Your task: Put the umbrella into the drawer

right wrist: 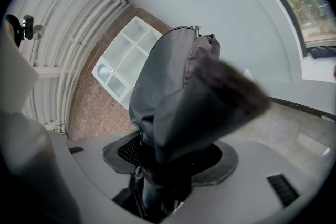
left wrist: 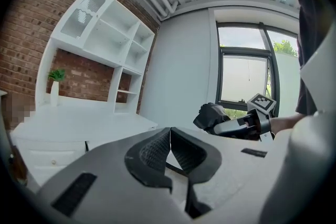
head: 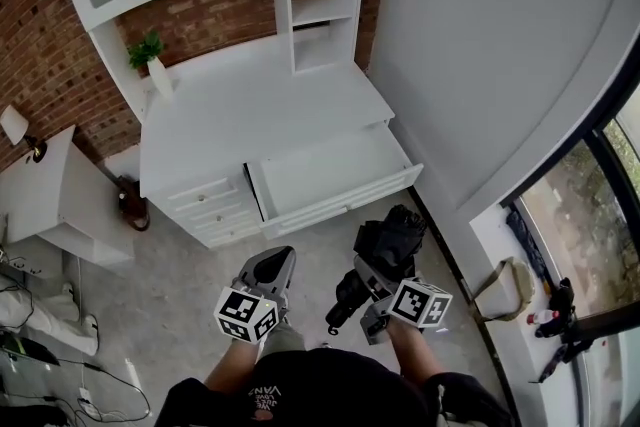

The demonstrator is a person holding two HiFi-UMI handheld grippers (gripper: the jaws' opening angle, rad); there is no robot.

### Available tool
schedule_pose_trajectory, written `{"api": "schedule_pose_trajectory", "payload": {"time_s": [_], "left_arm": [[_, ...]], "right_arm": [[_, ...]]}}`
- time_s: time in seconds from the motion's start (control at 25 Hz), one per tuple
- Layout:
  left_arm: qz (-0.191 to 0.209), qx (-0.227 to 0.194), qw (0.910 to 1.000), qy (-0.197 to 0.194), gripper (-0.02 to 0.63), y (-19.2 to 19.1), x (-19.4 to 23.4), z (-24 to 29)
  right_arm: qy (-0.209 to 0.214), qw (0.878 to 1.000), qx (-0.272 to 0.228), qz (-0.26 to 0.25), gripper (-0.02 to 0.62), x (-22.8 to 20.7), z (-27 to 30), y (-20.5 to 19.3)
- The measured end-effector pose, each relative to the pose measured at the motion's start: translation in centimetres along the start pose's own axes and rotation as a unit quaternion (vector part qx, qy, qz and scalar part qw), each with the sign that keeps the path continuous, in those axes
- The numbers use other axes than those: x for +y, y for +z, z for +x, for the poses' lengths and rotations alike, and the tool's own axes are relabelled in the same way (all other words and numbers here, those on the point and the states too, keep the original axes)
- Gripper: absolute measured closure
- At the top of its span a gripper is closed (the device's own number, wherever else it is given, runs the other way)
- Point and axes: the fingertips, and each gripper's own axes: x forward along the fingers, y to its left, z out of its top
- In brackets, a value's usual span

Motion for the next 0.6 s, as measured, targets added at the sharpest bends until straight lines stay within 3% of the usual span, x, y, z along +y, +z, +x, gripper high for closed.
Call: {"api": "schedule_pose_trajectory", "payload": {"time_s": [0.6], "left_arm": [[0.009, 0.017, 0.9968, -0.078, 0.598, 4.6, 14.9, 6.6]], "right_arm": [[-0.056, 0.996, -0.062, 0.023, 0.341, 3.2, 14.5, 4.6]]}}
